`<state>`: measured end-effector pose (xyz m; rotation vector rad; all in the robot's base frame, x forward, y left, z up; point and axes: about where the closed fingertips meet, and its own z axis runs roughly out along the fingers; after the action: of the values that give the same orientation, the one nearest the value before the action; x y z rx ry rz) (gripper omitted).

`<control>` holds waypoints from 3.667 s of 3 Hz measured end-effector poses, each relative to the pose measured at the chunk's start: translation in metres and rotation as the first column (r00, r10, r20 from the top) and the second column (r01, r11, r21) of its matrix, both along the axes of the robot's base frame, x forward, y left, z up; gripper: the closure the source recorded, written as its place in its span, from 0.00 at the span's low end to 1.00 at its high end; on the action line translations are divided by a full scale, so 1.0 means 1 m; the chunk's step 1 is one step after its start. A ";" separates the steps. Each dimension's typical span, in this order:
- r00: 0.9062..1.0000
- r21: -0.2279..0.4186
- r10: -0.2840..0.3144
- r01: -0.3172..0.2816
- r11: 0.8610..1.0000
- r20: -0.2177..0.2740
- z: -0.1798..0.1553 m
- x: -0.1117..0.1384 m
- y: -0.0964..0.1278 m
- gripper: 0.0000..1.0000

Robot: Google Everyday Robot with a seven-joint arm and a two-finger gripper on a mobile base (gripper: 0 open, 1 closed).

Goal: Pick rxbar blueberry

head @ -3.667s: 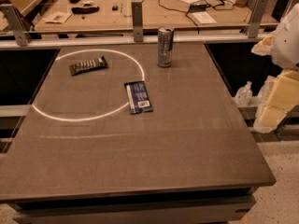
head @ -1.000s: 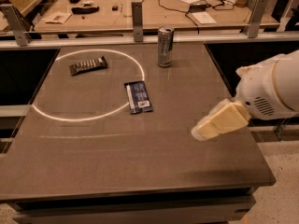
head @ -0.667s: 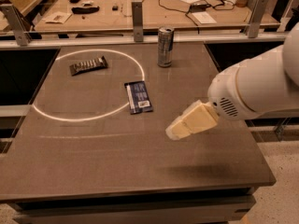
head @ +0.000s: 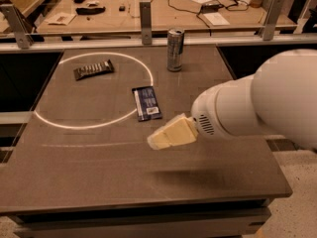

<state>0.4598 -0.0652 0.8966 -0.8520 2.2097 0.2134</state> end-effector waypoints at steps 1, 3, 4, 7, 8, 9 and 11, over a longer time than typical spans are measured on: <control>0.999 0.037 -0.043 0.041 0.998 0.028 -0.012 0.006 0.015 0.00; 0.997 -0.024 -0.074 0.073 0.997 -0.032 -0.037 0.028 0.039 0.00; 0.992 -0.065 -0.110 0.106 0.992 -0.065 -0.054 0.040 0.050 0.00; 0.984 -0.052 -0.154 0.150 0.987 -0.091 -0.059 0.091 0.084 0.00; 0.980 -0.052 -0.161 0.156 0.986 -0.114 -0.067 0.102 0.088 0.00; 0.977 -0.059 -0.171 0.165 0.985 -0.129 -0.073 0.112 0.093 0.00; 0.971 -0.075 -0.195 0.186 0.980 -0.138 -0.082 0.136 0.094 0.39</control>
Offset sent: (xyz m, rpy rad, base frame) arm 0.0353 0.0388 -0.0411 -0.0326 0.0130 -0.1106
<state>0.5958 0.0293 0.8144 -0.6689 2.4288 0.1171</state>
